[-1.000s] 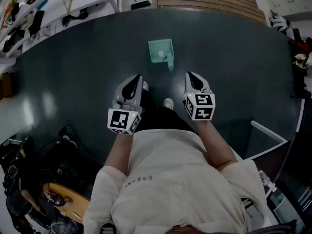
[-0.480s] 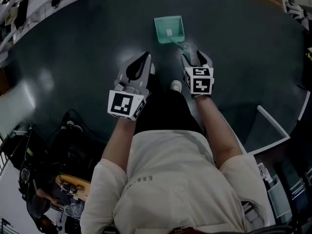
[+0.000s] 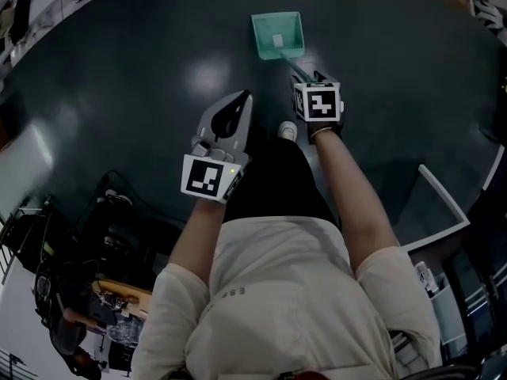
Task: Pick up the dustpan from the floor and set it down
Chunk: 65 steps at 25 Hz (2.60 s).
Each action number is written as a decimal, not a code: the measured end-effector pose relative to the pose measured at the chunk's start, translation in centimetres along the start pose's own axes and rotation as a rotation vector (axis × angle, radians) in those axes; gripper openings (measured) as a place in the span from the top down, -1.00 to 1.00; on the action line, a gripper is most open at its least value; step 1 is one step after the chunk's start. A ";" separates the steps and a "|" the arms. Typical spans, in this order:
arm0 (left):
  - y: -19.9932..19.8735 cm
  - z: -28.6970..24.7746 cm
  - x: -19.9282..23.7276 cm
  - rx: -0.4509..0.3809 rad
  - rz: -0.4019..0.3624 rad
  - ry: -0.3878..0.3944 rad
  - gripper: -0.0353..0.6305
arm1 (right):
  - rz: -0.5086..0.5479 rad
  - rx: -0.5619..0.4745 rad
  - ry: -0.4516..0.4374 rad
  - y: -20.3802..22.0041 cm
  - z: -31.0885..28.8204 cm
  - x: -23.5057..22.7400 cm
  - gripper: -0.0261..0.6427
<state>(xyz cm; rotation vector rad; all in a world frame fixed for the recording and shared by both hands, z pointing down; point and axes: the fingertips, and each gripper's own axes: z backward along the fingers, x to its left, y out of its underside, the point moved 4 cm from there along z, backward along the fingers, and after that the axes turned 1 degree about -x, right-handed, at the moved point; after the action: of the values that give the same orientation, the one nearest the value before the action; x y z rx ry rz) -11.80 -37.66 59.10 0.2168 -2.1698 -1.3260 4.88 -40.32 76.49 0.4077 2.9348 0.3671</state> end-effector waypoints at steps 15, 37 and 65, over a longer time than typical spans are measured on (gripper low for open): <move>-1.1 0.9 -0.6 -0.036 -0.078 0.008 0.88 | -0.032 -0.003 0.097 0.9 5.2 -2.7 0.70; -9.4 10.0 -14.8 -0.237 -0.240 -0.064 0.88 | 0.103 -0.415 0.077 6.4 30.1 -4.8 0.70; -9.5 10.7 -9.4 -0.243 -0.119 -0.136 0.88 | 0.140 -0.323 0.049 4.8 25.7 -2.9 0.70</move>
<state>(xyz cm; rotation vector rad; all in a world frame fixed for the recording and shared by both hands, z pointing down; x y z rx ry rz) -11.56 -30.24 43.66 0.1659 -2.1072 -1.7007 13.56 -31.07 53.47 0.5631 2.8265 0.8647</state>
